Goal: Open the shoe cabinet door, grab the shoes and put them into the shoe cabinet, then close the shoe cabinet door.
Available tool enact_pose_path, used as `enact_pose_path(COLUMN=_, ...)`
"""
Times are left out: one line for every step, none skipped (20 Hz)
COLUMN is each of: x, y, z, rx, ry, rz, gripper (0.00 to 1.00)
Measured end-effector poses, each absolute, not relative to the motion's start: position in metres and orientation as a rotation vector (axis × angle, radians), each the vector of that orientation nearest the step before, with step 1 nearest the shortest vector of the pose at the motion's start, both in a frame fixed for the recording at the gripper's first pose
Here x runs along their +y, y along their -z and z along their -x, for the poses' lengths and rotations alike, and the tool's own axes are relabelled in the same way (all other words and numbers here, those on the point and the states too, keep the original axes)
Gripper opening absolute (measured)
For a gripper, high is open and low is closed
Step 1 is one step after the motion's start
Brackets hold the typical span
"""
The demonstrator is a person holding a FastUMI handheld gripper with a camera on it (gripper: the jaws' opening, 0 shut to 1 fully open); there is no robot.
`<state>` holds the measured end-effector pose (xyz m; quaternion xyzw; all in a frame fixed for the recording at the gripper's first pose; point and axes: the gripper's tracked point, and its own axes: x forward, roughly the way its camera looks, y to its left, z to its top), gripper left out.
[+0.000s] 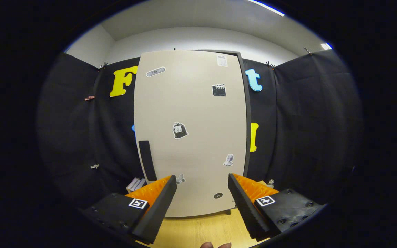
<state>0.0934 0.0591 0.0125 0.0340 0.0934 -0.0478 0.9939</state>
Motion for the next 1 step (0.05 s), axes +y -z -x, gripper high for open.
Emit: enact_pose_path(x=0.0587, y=-0.0135, z=-0.0943, rx=0.186, ry=0.098, rz=-0.066, gripper=0.98)
